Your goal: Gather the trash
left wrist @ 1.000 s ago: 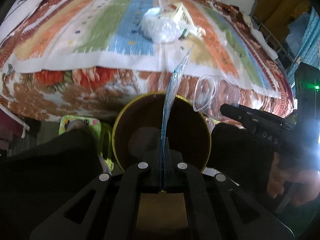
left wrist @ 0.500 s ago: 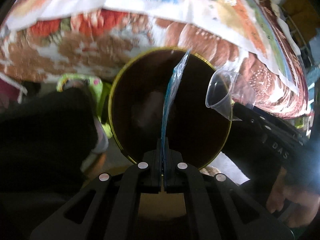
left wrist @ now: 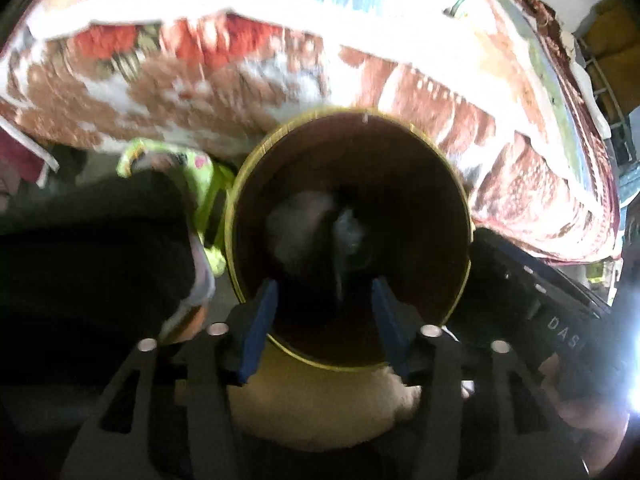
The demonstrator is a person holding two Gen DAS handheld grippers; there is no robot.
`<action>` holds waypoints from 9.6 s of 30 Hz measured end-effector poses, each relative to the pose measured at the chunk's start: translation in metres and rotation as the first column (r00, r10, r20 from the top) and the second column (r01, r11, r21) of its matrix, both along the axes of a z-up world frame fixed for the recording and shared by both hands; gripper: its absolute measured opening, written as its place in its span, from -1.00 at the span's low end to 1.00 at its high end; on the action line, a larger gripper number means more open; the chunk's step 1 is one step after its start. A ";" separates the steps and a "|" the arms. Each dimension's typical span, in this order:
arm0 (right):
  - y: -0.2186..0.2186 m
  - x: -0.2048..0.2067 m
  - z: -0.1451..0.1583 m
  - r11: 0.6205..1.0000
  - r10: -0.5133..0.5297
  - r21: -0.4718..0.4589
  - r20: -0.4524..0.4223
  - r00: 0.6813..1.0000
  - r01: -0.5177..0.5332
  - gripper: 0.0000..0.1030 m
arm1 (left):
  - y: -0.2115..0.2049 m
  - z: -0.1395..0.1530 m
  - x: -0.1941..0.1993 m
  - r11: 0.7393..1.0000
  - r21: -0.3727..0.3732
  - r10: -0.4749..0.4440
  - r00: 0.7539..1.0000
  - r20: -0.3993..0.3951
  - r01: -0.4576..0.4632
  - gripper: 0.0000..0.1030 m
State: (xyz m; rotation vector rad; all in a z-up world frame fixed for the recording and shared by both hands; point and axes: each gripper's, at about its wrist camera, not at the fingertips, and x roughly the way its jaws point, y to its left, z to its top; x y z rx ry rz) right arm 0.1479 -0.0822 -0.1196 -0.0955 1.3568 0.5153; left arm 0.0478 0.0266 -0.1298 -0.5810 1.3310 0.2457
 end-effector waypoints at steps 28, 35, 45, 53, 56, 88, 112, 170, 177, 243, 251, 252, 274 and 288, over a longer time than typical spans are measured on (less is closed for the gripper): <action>-0.005 0.034 0.094 0.986 -0.011 0.164 0.229 0.973 -0.027 0.83 | 0.031 0.106 0.021 0.998 0.065 -0.020 0.934 0.356 -0.003 0.89; 0.006 0.049 0.115 0.985 0.015 0.158 0.288 0.958 -0.063 0.83 | 0.050 0.116 0.039 0.997 0.073 -0.037 0.939 0.341 0.013 0.89; 0.020 0.100 0.140 0.990 0.022 0.121 0.371 0.929 -0.072 0.83 | 0.053 0.120 0.090 0.957 0.267 -0.181 0.951 0.251 0.111 0.89; 0.033 0.132 0.136 0.990 0.001 0.134 0.361 0.932 -0.053 0.83 | 0.059 0.114 0.111 0.973 0.202 -0.164 0.956 0.242 0.115 0.89; 0.037 0.138 0.135 0.987 -0.003 0.150 0.370 0.929 -0.056 0.83 | 0.063 0.113 0.120 0.974 0.199 -0.155 0.957 0.247 0.106 0.89; 0.093 0.236 0.112 0.970 -0.067 0.242 0.330 0.942 -0.016 0.70 | 0.135 0.043 0.209 0.993 -0.110 0.072 0.968 0.239 -0.046 0.83; 0.130 0.293 0.078 0.987 -0.020 0.159 0.320 0.947 -0.033 -0.18 | 0.122 0.019 0.241 0.984 -0.143 0.134 0.966 0.222 -0.103 0.36; 0.076 0.218 0.141 0.968 0.011 0.229 0.366 0.930 -0.102 -0.85 | 0.097 0.102 0.217 0.998 0.056 -0.058 0.938 0.341 0.041 -0.79; 0.073 0.189 0.150 0.973 0.040 0.193 0.411 0.911 -0.130 -0.85 | 0.090 0.123 0.205 0.989 0.131 -0.111 0.918 0.380 0.065 -0.79; 0.010 -0.028 0.069 0.981 0.168 0.052 0.259 0.951 -0.187 -0.84 | -0.014 0.070 0.023 0.941 0.277 -0.253 0.948 0.191 0.196 -0.78; 0.013 -0.028 0.047 0.986 0.159 0.017 0.187 0.969 -0.165 -0.77 | -0.020 0.056 0.025 0.938 0.271 -0.258 0.957 0.131 0.216 -0.52; 0.013 -0.027 0.044 0.987 0.157 0.020 0.167 0.973 -0.162 -0.75 | -0.020 0.055 0.025 0.940 0.264 -0.257 0.958 0.131 0.216 -0.18; 0.006 -0.012 0.054 0.989 0.088 0.106 0.164 0.983 -0.107 -0.05 | 0.006 0.083 0.026 0.960 0.263 -0.168 0.951 0.258 0.099 0.62; 0.006 0.013 0.090 0.987 0.074 0.116 0.295 0.953 -0.113 0.45 | 0.028 0.112 0.041 0.974 0.225 -0.113 0.921 0.372 0.029 0.89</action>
